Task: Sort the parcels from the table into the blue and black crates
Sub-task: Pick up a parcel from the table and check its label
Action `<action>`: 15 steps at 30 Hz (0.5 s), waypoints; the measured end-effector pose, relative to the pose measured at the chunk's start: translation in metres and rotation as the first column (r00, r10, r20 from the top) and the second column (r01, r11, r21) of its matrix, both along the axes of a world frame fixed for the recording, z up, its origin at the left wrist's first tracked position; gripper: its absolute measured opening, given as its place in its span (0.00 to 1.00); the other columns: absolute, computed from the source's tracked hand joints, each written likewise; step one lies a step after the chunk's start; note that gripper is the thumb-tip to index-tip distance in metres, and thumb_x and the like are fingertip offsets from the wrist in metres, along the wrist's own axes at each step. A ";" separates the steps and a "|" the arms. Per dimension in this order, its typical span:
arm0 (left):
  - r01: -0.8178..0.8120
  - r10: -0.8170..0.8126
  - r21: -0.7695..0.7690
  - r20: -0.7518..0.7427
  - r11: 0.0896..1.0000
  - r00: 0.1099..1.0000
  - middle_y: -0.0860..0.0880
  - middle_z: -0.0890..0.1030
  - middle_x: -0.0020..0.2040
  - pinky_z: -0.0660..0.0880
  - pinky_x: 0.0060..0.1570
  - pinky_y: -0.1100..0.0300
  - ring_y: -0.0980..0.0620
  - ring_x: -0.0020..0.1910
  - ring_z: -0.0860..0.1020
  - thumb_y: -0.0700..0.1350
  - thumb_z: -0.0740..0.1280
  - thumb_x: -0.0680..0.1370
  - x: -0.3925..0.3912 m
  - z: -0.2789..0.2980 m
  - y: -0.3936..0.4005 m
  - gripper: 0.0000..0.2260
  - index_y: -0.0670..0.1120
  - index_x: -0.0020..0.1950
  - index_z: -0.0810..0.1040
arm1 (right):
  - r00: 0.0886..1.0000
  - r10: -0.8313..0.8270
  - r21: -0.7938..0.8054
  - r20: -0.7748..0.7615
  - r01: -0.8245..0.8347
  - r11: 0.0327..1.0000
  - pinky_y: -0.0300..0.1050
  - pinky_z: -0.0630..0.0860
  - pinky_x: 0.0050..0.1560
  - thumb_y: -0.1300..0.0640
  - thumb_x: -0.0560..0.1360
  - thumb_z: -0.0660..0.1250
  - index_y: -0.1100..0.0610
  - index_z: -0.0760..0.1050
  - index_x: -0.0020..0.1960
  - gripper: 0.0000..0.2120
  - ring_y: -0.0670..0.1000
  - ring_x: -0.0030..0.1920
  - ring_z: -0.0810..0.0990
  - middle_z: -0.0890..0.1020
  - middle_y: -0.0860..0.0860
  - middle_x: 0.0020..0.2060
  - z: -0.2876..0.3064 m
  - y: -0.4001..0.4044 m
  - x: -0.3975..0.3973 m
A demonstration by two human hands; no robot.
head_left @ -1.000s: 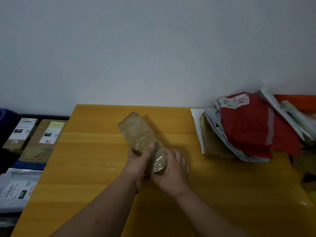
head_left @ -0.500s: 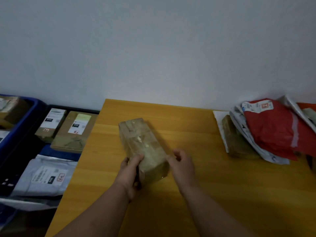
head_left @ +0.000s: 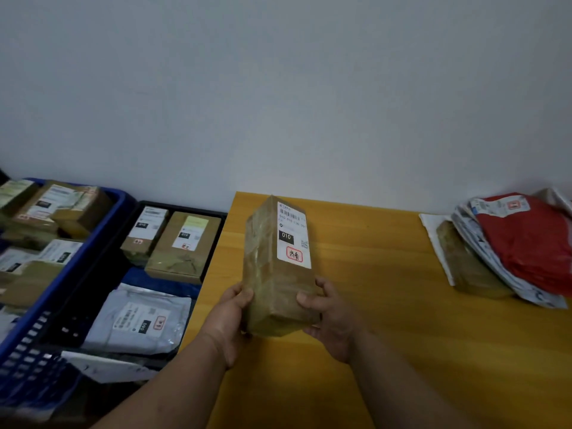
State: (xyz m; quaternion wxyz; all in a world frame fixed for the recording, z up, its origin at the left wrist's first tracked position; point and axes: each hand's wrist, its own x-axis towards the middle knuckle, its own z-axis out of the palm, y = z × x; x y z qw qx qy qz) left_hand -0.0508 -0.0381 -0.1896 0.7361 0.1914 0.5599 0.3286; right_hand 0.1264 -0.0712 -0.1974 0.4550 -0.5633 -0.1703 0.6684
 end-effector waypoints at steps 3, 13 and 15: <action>0.024 -0.020 0.054 -0.081 0.998 0.997 0.49 0.79 0.57 0.77 0.50 0.49 0.45 0.56 0.77 0.46 0.59 0.84 -0.002 0.007 -0.002 0.18 0.58 0.73 0.66 | 1.000 0.004 0.029 0.017 -0.004 1.000 0.59 0.74 0.63 0.66 0.71 0.72 0.45 0.72 0.63 0.26 0.57 0.59 0.79 0.81 0.51 0.58 0.002 -0.001 -0.008; 0.134 -0.119 0.130 -0.111 0.982 0.987 0.51 0.81 0.58 0.77 0.49 0.52 0.49 0.55 0.79 0.59 0.73 0.66 0.019 0.017 -0.020 0.34 0.55 0.71 0.69 | 0.992 0.096 0.082 0.079 -0.103 0.991 0.49 0.77 0.50 0.65 0.73 0.71 0.46 0.69 0.69 0.28 0.53 0.55 0.81 0.81 0.48 0.57 0.007 -0.007 0.010; 0.122 -0.109 0.122 -0.112 0.985 0.988 0.51 0.81 0.58 0.76 0.46 0.53 0.49 0.54 0.79 0.57 0.73 0.67 0.027 0.016 -0.024 0.33 0.54 0.70 0.70 | 0.992 0.103 0.079 0.079 -0.109 0.991 0.46 0.77 0.46 0.66 0.73 0.71 0.47 0.69 0.69 0.28 0.52 0.54 0.82 0.82 0.48 0.57 0.005 -0.011 0.016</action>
